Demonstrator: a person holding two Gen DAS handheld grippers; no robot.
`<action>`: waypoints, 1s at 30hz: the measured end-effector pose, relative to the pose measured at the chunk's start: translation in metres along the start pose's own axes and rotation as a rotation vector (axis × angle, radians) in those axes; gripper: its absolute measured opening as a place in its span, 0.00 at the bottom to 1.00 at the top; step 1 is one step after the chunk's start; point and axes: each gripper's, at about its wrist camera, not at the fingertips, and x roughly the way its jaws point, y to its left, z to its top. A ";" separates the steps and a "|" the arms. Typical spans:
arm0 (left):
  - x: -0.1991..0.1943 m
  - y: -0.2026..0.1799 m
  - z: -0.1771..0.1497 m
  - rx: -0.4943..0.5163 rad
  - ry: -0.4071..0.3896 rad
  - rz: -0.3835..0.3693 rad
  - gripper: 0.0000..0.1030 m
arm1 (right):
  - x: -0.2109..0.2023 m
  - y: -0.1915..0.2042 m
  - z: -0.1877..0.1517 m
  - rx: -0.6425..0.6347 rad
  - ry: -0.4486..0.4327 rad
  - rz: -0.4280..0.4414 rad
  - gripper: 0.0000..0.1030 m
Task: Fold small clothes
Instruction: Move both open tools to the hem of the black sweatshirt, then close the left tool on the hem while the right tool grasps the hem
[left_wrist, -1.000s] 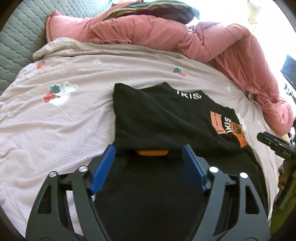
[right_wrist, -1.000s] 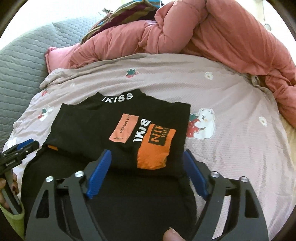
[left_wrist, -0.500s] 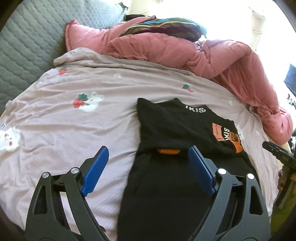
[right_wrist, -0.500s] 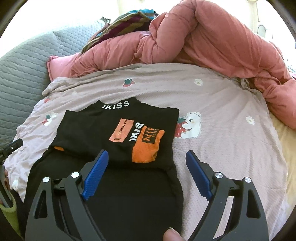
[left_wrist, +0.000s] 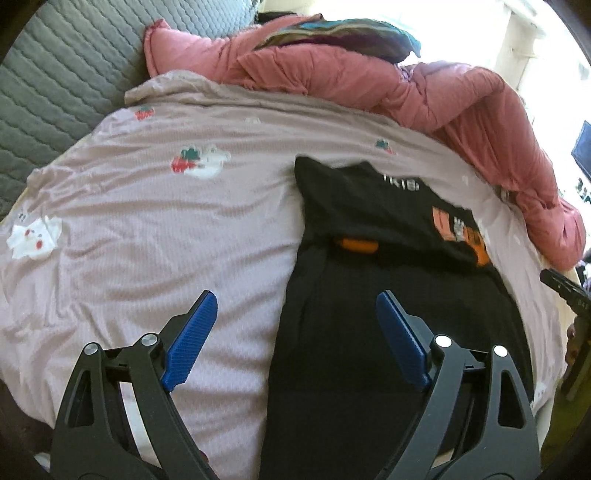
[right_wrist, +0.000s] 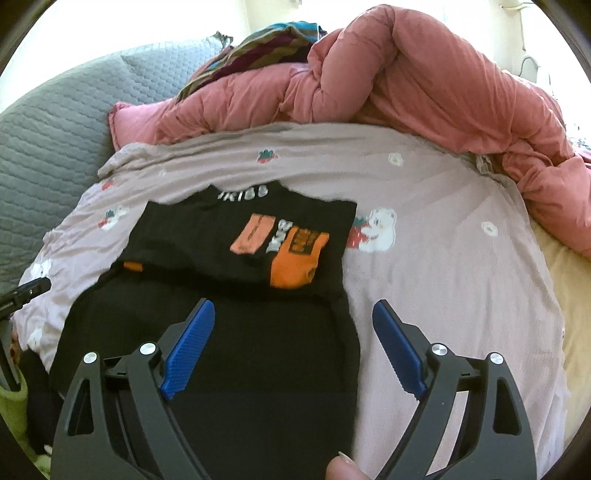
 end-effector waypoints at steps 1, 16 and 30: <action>0.000 0.001 -0.005 -0.004 0.009 -0.005 0.78 | 0.000 0.001 -0.005 -0.003 0.009 0.000 0.84; 0.003 -0.001 -0.062 0.021 0.119 -0.011 0.63 | -0.004 0.007 -0.061 -0.019 0.108 0.034 0.84; 0.009 0.008 -0.090 -0.024 0.186 -0.013 0.17 | -0.012 -0.001 -0.093 -0.012 0.160 0.061 0.83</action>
